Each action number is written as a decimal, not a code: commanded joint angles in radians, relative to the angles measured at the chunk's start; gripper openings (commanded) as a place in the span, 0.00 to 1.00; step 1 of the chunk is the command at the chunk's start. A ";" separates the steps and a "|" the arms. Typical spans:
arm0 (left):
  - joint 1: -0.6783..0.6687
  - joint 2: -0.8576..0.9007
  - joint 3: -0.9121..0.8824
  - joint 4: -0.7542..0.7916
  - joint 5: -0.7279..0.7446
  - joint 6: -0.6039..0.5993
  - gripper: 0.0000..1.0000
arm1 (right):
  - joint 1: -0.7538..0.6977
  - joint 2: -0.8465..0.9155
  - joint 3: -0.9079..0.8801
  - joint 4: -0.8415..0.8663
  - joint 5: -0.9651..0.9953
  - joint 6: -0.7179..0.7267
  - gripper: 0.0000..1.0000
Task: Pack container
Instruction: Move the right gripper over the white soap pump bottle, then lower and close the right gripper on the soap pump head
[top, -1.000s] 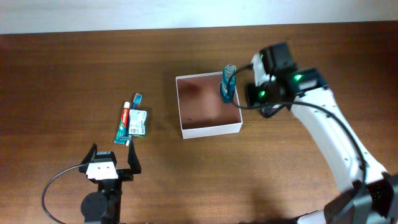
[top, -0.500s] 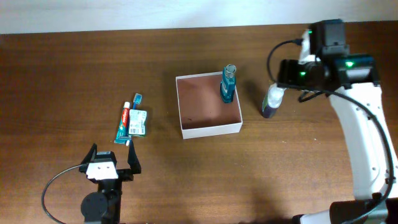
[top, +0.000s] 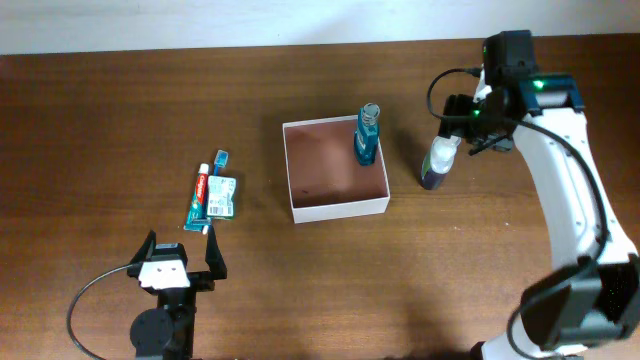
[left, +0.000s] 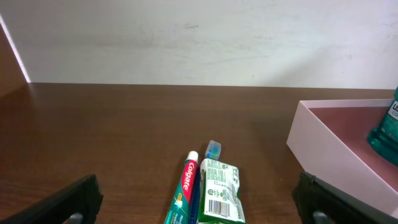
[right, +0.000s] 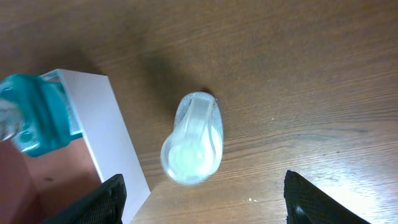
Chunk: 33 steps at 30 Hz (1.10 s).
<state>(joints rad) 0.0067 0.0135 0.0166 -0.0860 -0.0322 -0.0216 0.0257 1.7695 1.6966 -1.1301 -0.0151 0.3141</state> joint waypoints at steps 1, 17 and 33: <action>-0.004 -0.008 -0.008 0.003 0.014 0.016 0.99 | 0.001 0.047 0.005 0.015 0.012 0.032 0.74; -0.004 -0.007 -0.008 0.003 0.014 0.016 0.99 | 0.003 0.077 0.005 0.015 0.008 0.040 0.58; -0.004 -0.008 -0.008 0.003 0.014 0.016 0.99 | 0.040 0.130 0.002 0.019 0.009 0.039 0.62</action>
<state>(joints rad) 0.0067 0.0135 0.0166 -0.0860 -0.0322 -0.0219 0.0608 1.8717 1.6966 -1.1137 -0.0154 0.3416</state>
